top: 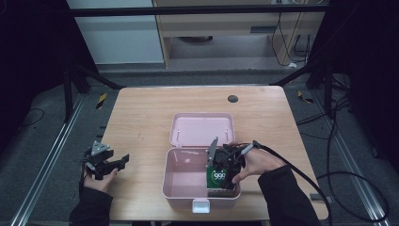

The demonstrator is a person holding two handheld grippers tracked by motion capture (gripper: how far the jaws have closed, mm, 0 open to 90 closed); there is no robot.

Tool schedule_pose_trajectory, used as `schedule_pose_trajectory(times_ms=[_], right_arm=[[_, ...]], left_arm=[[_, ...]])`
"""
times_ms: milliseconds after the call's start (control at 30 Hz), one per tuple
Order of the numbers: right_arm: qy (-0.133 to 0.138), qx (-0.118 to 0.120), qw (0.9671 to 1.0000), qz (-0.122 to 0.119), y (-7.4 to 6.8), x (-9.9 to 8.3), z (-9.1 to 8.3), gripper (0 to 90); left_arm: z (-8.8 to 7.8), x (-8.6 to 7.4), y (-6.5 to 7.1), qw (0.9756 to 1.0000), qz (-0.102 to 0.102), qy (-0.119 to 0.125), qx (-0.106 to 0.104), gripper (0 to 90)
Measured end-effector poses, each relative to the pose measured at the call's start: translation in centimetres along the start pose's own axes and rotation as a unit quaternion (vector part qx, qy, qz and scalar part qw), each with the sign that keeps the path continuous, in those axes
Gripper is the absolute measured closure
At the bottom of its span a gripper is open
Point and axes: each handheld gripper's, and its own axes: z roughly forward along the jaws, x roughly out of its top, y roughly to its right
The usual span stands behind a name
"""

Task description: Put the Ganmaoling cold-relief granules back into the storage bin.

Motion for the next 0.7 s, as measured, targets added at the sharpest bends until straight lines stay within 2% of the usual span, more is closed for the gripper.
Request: schedule_pose_trajectory(times_ms=[67, 200, 233, 367, 467, 533, 633, 667, 700], right_arm=[[0.004, -0.003, 1.0000, 0.003, 0.0, 0.0, -0.2, 13.1], [0.034, -0.023, 0.9990, 0.018, 0.0, -0.5, -1.9, 12.1], [0.054, -0.037, 0.9974, 0.029, -0.1, -0.8, -3.0, 12.1], [0.102, -0.059, 0.9920, 0.047, -0.1, -1.6, -5.2, 12.6], [0.120, -0.074, 0.9884, 0.056, -0.2, -2.4, -6.6, 12.0], [0.123, -0.079, 0.9875, 0.059, -0.2, -2.6, -7.0, 11.6], [0.143, -0.095, 0.9826, 0.070, -0.3, -3.4, -8.1, 10.8], [0.165, -0.103, 0.9774, 0.084, -0.2, -4.0, -8.6, 10.7], [0.170, -0.108, 0.9752, 0.092, -0.2, -4.3, -8.8, 10.7]], left_arm=[[0.0, 0.0, 0.0, 1.0000, 0.000, 0.000, 0.000, 28.3], [0.0, 0.0, 0.0, 1.0000, 0.000, 0.000, 0.000, 28.4], [0.0, 0.0, 0.0, 1.0000, 0.000, 0.000, 0.000, 28.4], [0.0, 0.0, 0.0, 1.0000, -0.001, 0.000, -0.002, 29.0], [0.0, 0.0, 0.0, 1.0000, -0.001, -0.002, -0.003, 29.6], [0.1, 0.0, 0.0, 1.0000, 0.000, -0.002, -0.003, 29.8], [0.1, 0.0, 0.0, 1.0000, -0.001, -0.003, -0.003, 30.4], [0.1, 0.0, 0.0, 1.0000, -0.001, -0.003, -0.003, 30.6], [0.0, 0.0, 0.0, 1.0000, 0.000, -0.004, -0.003, 30.7]])
